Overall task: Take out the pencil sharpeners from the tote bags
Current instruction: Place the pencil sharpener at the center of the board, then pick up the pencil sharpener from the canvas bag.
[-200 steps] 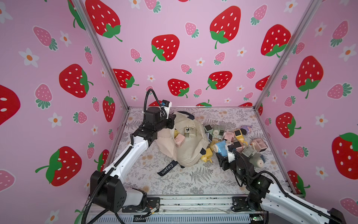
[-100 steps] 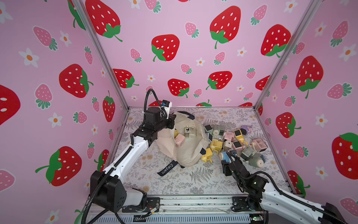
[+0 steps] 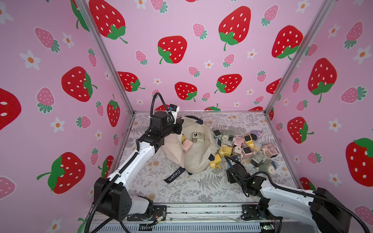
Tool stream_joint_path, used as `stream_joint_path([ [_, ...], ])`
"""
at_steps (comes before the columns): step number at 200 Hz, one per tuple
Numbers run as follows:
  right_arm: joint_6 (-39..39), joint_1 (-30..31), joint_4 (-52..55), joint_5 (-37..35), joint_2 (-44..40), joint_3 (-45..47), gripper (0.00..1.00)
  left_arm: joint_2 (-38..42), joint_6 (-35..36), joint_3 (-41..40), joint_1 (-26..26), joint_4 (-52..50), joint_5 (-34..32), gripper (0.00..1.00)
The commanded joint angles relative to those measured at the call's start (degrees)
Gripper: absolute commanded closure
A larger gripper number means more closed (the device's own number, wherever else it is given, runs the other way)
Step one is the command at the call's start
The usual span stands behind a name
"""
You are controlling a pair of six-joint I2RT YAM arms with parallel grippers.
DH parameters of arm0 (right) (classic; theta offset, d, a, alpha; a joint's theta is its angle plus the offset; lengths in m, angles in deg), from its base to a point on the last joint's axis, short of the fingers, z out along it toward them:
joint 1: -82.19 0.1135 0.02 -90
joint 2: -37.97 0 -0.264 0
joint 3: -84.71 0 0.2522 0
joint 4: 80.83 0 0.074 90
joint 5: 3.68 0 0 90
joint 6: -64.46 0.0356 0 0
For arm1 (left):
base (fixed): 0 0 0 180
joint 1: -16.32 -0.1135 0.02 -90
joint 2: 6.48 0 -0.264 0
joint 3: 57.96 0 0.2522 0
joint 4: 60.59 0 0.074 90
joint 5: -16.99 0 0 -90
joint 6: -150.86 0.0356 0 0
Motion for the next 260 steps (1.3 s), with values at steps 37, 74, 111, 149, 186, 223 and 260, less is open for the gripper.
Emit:
stream_joint_path([
  [37,-3.5,-0.2,-6.1,3.5,7.0,-4.8,0.22,1.1,1.1,2.7,0.3,1.8,0.1,1.00],
  [74,-6.7,-0.2,-2.1,0.6,3.4,-7.4,0.07,1.1,1.2,2.7,0.3,1.8,0.0,1.00],
  [111,-11.7,-0.1,-0.3,0.2,-3.6,-9.7,0.08,0.9,1.2,2.8,0.3,1.8,-0.1,1.00],
  [149,-18.9,2.7,-8.8,13.2,-4.4,-13.0,0.14,0.9,1.1,2.9,0.3,1.7,0.0,1.00],
  [186,-26.3,10.2,-12.2,19.5,8.0,-22.6,0.15,1.0,1.3,2.8,0.3,1.7,-0.1,1.00],
  [223,-26.9,11.3,-14.6,19.4,24.3,-31.1,0.16,1.0,1.3,2.7,0.3,1.7,-0.1,1.00],
  [260,-26.7,9.1,-17.6,18.9,31.0,-35.4,0.13,0.8,1.3,2.9,0.4,1.8,0.0,1.00],
])
